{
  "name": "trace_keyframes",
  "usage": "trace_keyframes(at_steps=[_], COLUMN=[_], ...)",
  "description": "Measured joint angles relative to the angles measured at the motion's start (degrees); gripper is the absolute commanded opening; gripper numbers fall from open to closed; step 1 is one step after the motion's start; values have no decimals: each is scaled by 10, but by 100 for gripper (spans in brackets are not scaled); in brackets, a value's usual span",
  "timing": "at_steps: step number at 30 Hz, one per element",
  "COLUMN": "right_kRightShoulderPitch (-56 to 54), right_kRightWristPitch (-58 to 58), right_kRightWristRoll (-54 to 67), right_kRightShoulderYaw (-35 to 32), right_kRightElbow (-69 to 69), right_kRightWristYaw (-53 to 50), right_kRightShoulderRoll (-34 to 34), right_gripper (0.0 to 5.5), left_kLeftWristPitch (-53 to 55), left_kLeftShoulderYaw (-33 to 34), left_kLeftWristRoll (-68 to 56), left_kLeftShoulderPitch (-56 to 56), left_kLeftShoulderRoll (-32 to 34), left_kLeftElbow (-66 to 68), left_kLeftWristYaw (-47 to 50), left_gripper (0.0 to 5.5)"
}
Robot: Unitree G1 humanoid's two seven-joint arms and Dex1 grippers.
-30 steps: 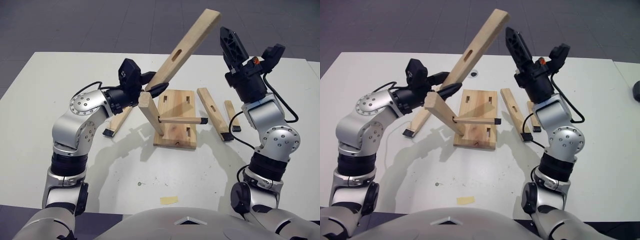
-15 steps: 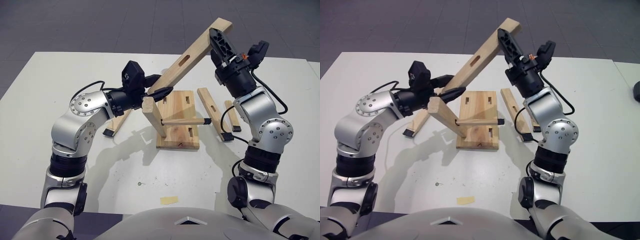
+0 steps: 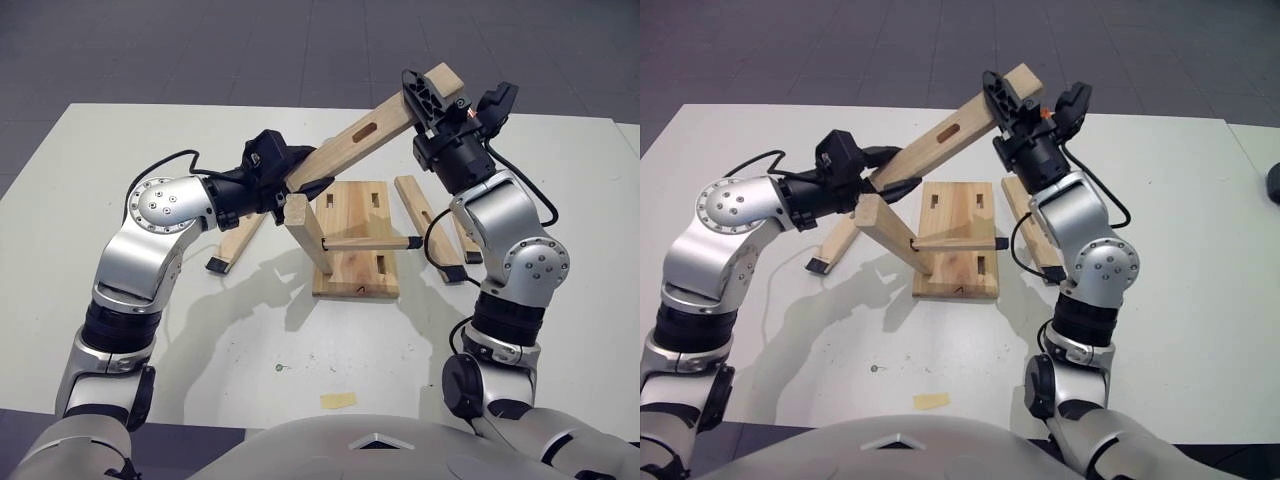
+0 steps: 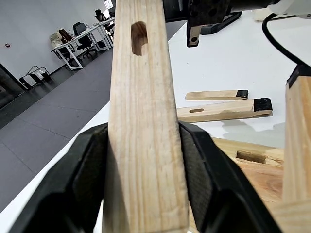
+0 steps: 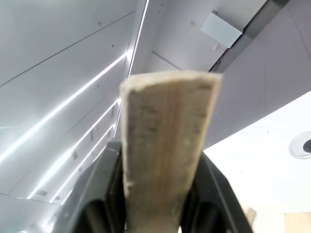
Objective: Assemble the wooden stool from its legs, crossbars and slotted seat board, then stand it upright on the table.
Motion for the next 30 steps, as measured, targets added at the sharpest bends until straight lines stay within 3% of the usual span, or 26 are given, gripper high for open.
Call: trace_keyframes(at_steps=[7,10,14,18,21,26,30], right_kRightShoulderPitch=[13,17,20,20,24,74,101], right_kRightWristPitch=[-15,-30,-70,-106,-110,-90,-67], right_kRightWristRoll=[-3,-12,-31,-62,-63,-37,-19], right_kRightShoulderYaw=[7,8,-16,-54,-80,-129,-157], right_kRightElbow=[-6,-7,-7,-6,-6,-7,-2], right_kRightWristYaw=[1,6,11,14,17,56,102], right_kRightShoulderRoll=[2,2,0,-32,-60,-124,-178], right_gripper=[105,101,101,101,101,101,101], left_kLeftWristPitch=[-1,4,23,77,153,253,255], left_kLeftShoulderYaw=[0,11,83,182,219,215,171], left_kLeftWristRoll=[-1,-22,-76,-155,-251,-359,-359], left_kLeftShoulderPitch=[-1,-4,-42,-117,-140,-135,-125], left_kLeftShoulderRoll=[-3,-10,-7,32,78,155,170], left_kLeftElbow=[6,13,58,123,127,95,46], left_kLeftWristYaw=[-9,-10,-11,-30,-102,-231,-261], left_gripper=[206,279,334,409,454,532,540])
